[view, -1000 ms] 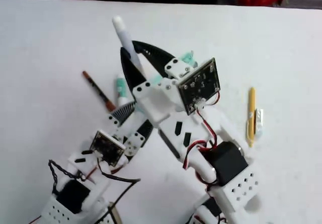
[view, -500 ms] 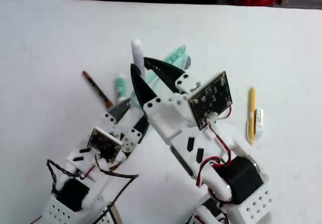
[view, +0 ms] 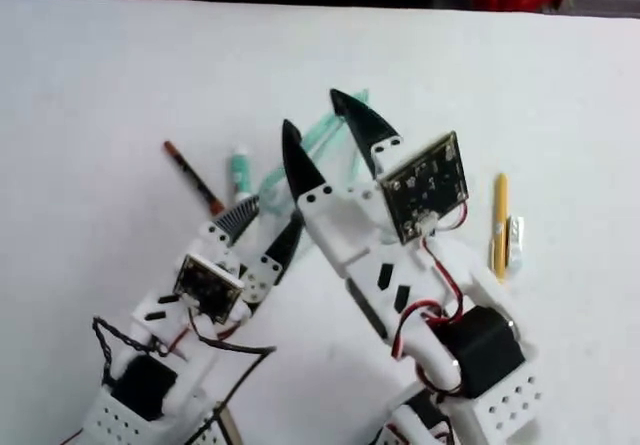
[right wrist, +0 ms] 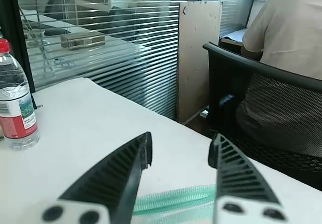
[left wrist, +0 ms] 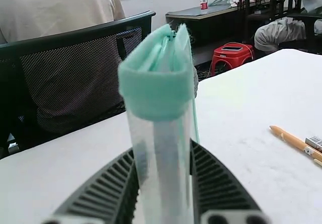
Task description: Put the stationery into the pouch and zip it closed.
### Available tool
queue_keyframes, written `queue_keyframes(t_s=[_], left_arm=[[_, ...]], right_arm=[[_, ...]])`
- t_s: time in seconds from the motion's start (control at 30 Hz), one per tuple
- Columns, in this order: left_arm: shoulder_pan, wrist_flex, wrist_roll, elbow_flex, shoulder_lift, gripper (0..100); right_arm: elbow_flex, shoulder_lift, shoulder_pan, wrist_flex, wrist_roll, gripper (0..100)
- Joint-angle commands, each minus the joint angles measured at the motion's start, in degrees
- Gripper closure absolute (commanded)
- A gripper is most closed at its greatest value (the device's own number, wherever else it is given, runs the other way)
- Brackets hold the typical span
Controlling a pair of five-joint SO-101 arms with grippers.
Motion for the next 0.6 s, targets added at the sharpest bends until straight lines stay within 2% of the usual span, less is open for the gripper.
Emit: queue_keyframes(t_s=[0.0, 0.57], left_arm=[[-0.5, -0.4, -0.3, 0.1, 0.2, 87], [-0.4, -0.4, -0.4, 0.1, 0.2, 87]], right_arm=[[0.6, -0.7, 0.6, -0.3, -0.3, 80.5], [1.1, -0.7, 0.7, -0.4, 0.0, 80.5]])
